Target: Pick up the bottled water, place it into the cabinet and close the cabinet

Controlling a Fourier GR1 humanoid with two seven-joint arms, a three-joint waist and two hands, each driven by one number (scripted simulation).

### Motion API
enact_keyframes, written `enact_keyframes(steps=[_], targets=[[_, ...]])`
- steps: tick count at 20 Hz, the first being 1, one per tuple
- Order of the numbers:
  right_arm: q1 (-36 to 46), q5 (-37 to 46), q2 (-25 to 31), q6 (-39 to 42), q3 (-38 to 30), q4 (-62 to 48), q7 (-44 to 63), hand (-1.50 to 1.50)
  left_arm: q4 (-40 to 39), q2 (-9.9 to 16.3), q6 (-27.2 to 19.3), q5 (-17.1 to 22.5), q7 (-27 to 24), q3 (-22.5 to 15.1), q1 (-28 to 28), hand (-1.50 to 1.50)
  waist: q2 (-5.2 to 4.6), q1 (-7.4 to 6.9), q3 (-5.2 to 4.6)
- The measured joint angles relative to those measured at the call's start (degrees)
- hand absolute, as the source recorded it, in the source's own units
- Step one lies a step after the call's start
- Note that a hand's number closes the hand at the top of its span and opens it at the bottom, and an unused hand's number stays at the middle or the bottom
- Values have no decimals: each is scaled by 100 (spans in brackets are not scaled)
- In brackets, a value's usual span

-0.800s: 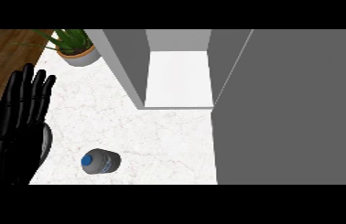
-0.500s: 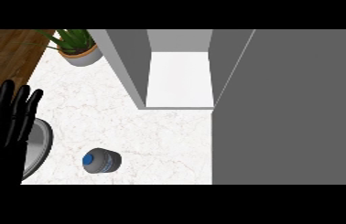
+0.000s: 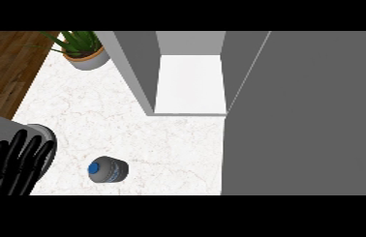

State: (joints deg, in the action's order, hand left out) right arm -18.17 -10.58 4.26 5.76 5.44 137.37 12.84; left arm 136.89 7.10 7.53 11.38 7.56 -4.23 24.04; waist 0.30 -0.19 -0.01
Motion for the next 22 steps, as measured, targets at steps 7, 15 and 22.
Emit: enact_keyframes(steps=[7,15,22], targets=[[-777,30,-12,272,175,147,-178,-150,204,-179,156,-357,-293,-366,1024,-150,2,6,1],[-1502,78,-55,525,338,217,-602,-150,135,-355,121,-722,-584,-422,1399,-150,0,37,1],[-1881,167,-63,669,425,240,-947,-150,-919,-519,70,-917,-1427,-30,1232,-150,-7,55,-2]])
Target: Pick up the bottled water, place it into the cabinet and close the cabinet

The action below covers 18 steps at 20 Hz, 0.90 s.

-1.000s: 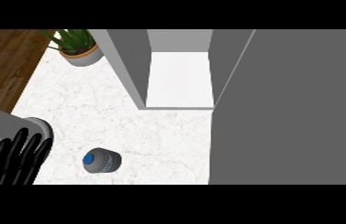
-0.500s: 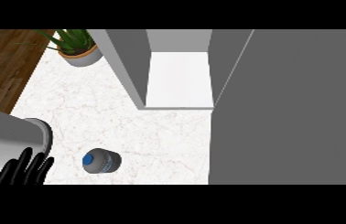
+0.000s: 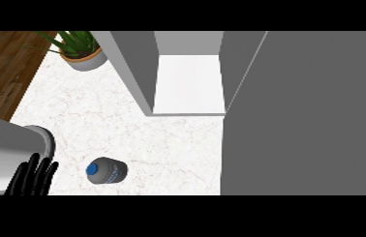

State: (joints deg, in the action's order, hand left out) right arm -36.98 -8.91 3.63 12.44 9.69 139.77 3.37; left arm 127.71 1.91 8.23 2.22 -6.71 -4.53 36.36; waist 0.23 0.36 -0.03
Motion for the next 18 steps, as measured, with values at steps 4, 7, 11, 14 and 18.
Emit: enact_keyframes(steps=[4,7,11,14,18], targets=[[-377,-3,70,205,-90,63,-304,-150,-640,-1,-22,-71,-257,223,-268,-150,-2,27,0],[-586,2,58,254,-35,123,-416,-150,-1209,8,6,-62,-415,348,-555,-150,-5,41,-1],[-829,2,110,410,-89,162,-633,-150,-2062,-16,-14,-117,-774,517,-972,-150,-7,55,-1],[-964,19,122,471,-89,183,-728,-150,-2775,-50,-53,-138,-1104,673,-1314,-150,-10,57,-2],[-1183,25,140,544,-29,248,-840,-150,-3709,-69,-105,-167,-1637,904,-1681,-150,-13,64,-5]])
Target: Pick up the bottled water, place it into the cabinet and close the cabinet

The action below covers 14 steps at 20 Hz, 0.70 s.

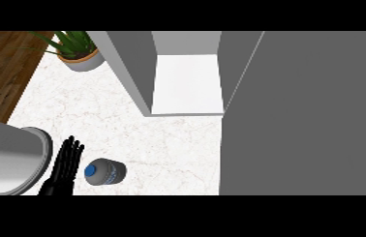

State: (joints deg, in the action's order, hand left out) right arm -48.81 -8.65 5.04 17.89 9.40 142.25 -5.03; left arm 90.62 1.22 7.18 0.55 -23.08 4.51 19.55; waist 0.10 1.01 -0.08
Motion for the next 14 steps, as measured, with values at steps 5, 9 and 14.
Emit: enact_keyframes(steps=[5,9,14], targets=[[-302,45,21,185,-62,-21,-305,-150,-1124,66,-12,-13,-668,294,-429,-150,2,0,1],[-532,80,7,259,38,-3,-444,-150,-2114,226,248,94,-1089,493,-887,-150,-1,17,-1],[-645,82,56,323,-35,15,-515,-150,-3090,232,668,110,-1615,438,-1243,-150,-6,10,-1]])
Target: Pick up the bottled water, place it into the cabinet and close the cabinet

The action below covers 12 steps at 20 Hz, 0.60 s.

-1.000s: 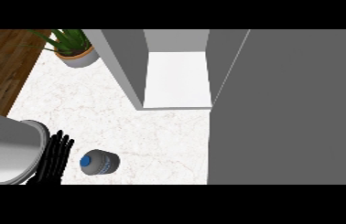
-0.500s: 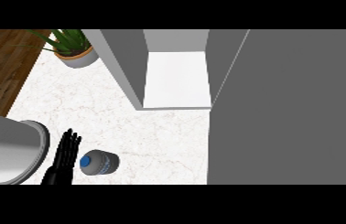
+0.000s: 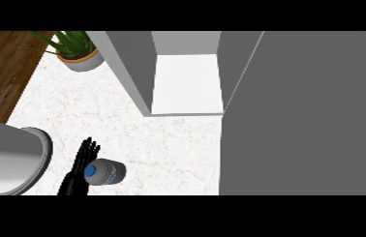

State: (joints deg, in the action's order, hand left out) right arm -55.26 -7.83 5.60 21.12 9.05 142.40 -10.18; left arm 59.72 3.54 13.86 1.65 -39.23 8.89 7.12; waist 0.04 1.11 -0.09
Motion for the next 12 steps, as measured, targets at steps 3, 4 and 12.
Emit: enact_keyframes(steps=[3,4,12], targets=[[-41,41,-62,-24,103,-10,-21,-150,-504,-57,135,-26,-295,-38,-190,-150,0,-10,0],[-86,44,-67,-9,133,-1,-56,-150,-679,-111,114,-39,-389,-36,-304,-150,0,-3,0],[-308,158,-72,61,259,-18,-258,-150,-1464,-189,309,270,-888,220,-694,150,42,-28,90]])
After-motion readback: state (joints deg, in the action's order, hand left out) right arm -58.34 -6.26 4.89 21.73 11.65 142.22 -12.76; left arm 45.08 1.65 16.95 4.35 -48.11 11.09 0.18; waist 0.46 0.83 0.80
